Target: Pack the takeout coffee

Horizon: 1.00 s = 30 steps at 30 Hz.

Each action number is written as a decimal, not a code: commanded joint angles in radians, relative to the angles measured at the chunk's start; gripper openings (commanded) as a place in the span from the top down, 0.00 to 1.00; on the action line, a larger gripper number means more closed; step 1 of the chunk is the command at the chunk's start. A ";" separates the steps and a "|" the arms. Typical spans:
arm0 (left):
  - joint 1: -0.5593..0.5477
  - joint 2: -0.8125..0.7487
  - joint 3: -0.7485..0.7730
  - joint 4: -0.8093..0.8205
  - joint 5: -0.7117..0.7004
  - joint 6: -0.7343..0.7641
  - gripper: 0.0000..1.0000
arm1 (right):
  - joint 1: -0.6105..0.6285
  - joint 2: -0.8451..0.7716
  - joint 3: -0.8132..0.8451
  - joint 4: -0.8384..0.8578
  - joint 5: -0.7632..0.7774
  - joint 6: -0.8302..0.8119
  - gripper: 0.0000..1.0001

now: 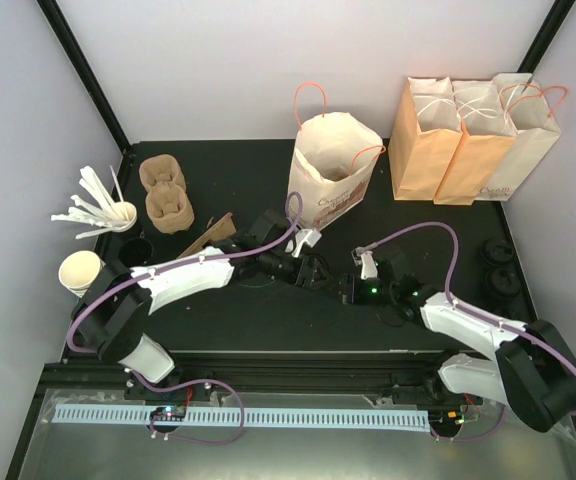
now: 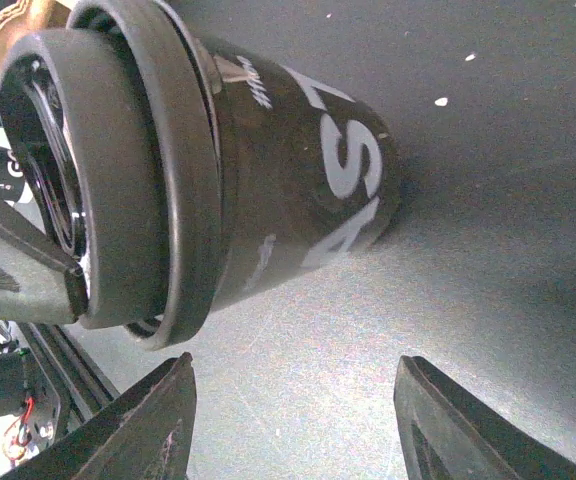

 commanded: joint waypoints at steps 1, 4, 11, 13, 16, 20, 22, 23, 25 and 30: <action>-0.008 0.001 0.038 -0.024 0.011 0.017 0.45 | 0.003 -0.074 -0.019 -0.019 0.073 -0.020 0.42; -0.008 0.013 0.056 -0.032 -0.010 0.017 0.45 | 0.002 -0.118 0.007 -0.098 0.113 -0.049 0.42; -0.006 -0.010 0.089 -0.048 -0.052 0.003 0.44 | -0.003 -0.146 0.114 -0.247 0.163 -0.108 0.41; -0.005 -0.016 0.100 -0.069 -0.080 0.006 0.44 | -0.003 -0.138 0.139 -0.262 0.158 -0.117 0.41; -0.002 -0.026 0.115 -0.089 -0.088 0.008 0.43 | -0.003 -0.123 0.177 -0.289 0.152 -0.131 0.41; -0.002 -0.069 0.125 -0.129 -0.108 0.015 0.42 | -0.003 -0.109 0.211 -0.316 0.148 -0.153 0.41; -0.001 -0.109 0.125 -0.159 -0.145 0.020 0.42 | -0.002 -0.101 0.225 -0.324 0.150 -0.157 0.41; 0.002 -0.129 0.124 -0.182 -0.177 0.017 0.42 | -0.002 -0.096 0.232 -0.324 0.148 -0.159 0.41; 0.017 -0.179 0.107 -0.221 -0.263 -0.001 0.47 | -0.003 -0.071 0.249 -0.323 0.145 -0.156 0.41; 0.113 -0.308 -0.013 -0.155 -0.290 -0.037 0.51 | -0.003 0.009 0.328 -0.318 0.107 -0.147 0.41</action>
